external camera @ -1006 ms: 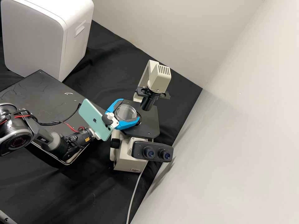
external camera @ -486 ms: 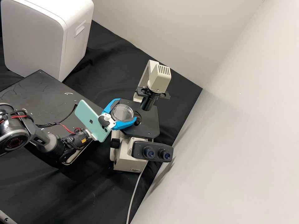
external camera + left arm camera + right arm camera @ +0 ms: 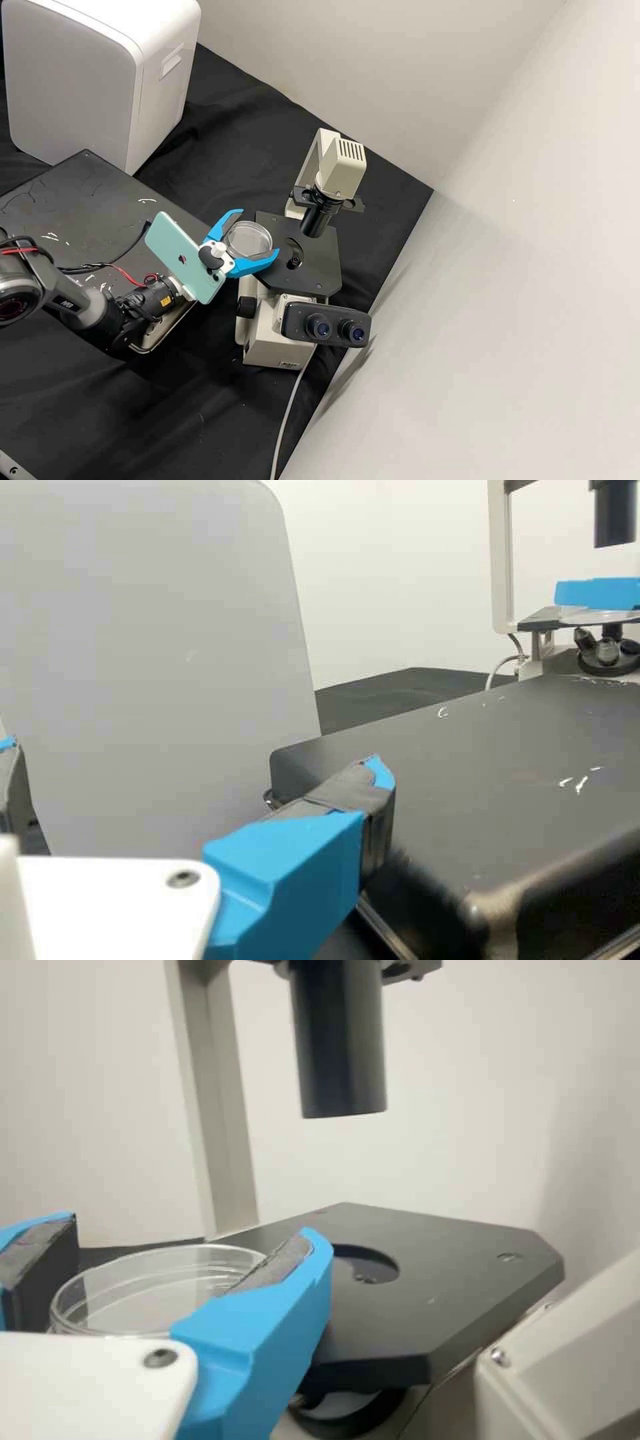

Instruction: Place the petri dish on the bench

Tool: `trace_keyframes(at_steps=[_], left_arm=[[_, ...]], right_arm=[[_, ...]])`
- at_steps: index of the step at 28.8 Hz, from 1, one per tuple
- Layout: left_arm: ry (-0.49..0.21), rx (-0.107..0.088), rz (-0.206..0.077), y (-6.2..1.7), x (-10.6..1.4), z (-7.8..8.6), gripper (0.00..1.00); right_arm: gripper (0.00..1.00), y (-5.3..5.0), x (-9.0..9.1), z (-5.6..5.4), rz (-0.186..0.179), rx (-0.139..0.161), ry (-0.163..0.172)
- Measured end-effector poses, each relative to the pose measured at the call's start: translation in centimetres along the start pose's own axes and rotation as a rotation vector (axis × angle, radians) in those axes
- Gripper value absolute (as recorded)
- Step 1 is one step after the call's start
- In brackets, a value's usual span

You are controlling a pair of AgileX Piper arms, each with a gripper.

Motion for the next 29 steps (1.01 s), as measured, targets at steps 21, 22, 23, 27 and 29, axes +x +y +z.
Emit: trace_keyframes(at_steps=[21, 22, 23, 27, 29], left_arm=[[0.000, 0.000, 0.000, 0.00, 0.0, 0.0, 1.00], [0.000, 0.000, 0.000, 0.00, 0.0, 0.0, 1.00], [0.000, 0.000, 0.000, 0.00, 0.0, 0.0, 1.00], [0.000, 0.000, 0.001, 0.01, 0.0, 0.0, 1.00], [0.000, 0.000, 0.001, 0.01, 0.0, 0.0, 1.00]], right_arm=[[0.00, -4.1, -3.1, -3.8, -0.165, -0.015, 0.108], [0.00, -4.2, -3.1, -4.0, -0.168, -0.018, 0.112], [0.00, -4.3, -3.2, -4.1, -0.172, -0.019, 0.117], [0.00, -4.4, -3.3, -4.3, -0.176, -0.026, 0.124], [0.00, -4.4, -3.3, -4.4, -0.176, -0.026, 0.129]])
